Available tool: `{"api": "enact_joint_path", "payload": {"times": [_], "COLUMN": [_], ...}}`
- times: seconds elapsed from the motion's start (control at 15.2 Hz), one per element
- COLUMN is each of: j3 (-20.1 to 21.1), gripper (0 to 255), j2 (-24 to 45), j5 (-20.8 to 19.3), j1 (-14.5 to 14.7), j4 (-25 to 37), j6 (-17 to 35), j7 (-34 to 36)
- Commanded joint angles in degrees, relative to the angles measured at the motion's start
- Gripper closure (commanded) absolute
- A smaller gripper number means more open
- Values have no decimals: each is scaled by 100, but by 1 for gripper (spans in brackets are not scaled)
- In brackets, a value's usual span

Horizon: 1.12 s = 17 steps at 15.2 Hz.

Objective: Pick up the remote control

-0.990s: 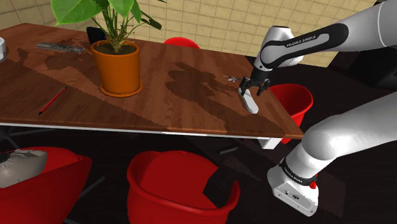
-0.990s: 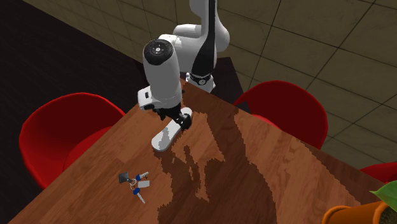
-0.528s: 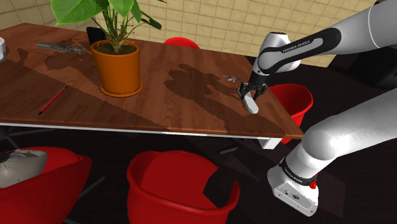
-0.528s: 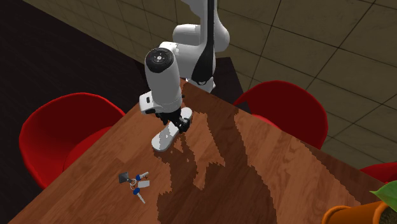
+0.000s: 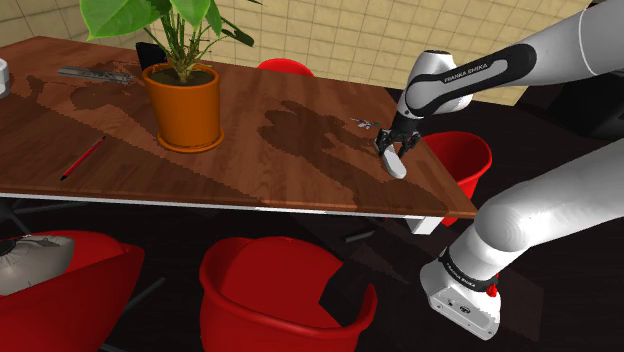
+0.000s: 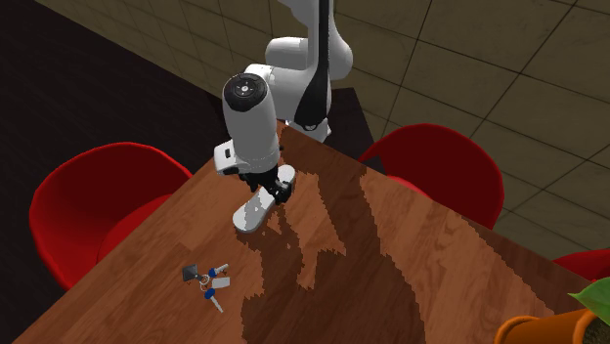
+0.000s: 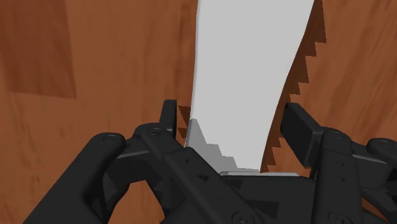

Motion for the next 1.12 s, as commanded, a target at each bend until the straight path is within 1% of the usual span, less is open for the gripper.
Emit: {"api": "enact_joint_path", "payload": {"times": [0.0,0.92,1.06], "j3": [9,81,82], "gripper": [255,255,255], "j2": [-53,-663,-668], "j5": [-1,27,27], "j1": [2,6,6], "j4": [32,692,700], "j6": [-97,-1366,-1379], "j7": [1,-7,-7]}}
